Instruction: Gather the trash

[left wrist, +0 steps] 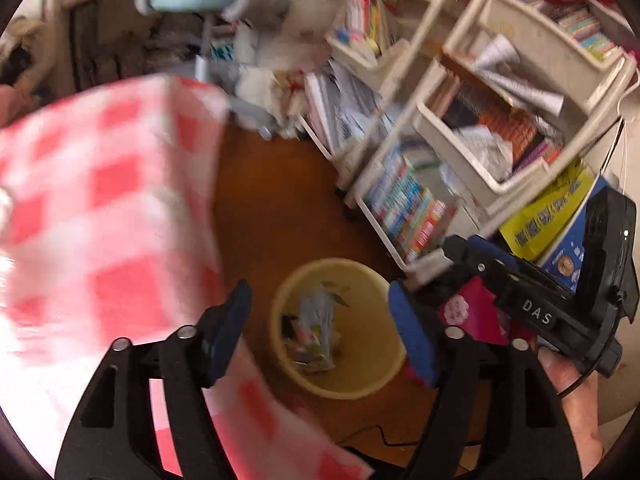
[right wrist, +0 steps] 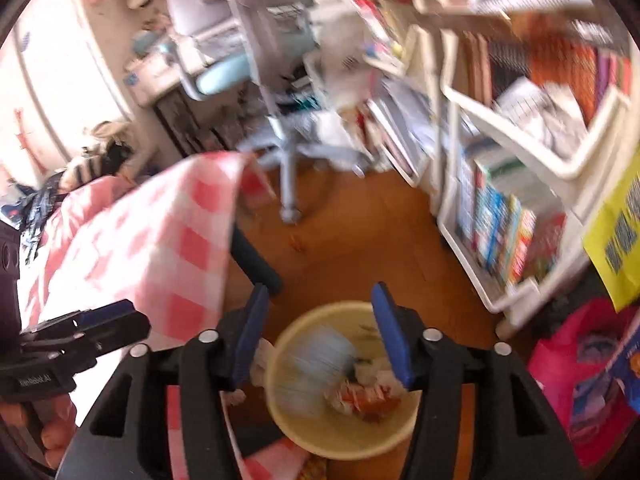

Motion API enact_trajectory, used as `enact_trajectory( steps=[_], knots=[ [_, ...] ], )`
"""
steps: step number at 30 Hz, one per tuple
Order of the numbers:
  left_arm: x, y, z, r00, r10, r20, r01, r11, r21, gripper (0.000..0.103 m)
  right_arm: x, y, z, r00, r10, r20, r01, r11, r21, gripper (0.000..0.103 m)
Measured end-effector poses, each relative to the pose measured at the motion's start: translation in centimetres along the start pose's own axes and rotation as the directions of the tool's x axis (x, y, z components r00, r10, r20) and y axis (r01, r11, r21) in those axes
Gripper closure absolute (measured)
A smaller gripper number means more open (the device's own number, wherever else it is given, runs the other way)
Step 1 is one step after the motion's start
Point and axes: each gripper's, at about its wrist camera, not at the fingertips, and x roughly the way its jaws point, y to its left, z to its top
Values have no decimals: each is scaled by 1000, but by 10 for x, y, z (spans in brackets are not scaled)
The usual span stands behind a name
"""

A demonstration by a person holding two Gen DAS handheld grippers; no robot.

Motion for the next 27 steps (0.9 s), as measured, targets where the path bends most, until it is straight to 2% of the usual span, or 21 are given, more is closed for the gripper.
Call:
enact_trajectory(
  steps=[4,6,8,12,14,18,19,22,25,27],
  knots=[
    [-61,42,1,985,115,125,-110,993,-51,23,2,49,6,997,70,21,-67,992,-110,39],
    [-97,68,-4,965,193,180,-181,980,-80,20,6,77,7,994,113,11,-110,980,-164,37],
    [-132,96,-15,937,274,217,-254,961,-112,16,8,101,9,988,154,-3,-151,966,-211,30],
    [-189,156,-34,891,388,236,-344,916,-207,11,13,156,1,976,211,-55,-217,917,-334,26],
    [-210,185,-39,874,429,229,-371,893,-254,11,16,183,-7,968,231,-99,-251,891,-378,24],
    [-244,243,-48,819,533,211,-455,829,-326,10,13,233,-23,957,249,-151,-291,841,-456,23],
    [-249,254,-48,817,538,205,-456,822,-341,10,13,243,-28,954,254,-161,-300,832,-467,23],
    [-261,282,-50,827,528,192,-432,816,-384,10,9,270,-43,949,259,-182,-316,806,-501,22],
    [-270,296,-56,827,530,187,-436,815,-383,9,14,294,-53,945,252,-206,-325,780,-535,20],
    [-271,300,-57,828,531,178,-446,818,-363,8,22,303,-56,944,246,-221,-328,778,-535,20]
  ],
)
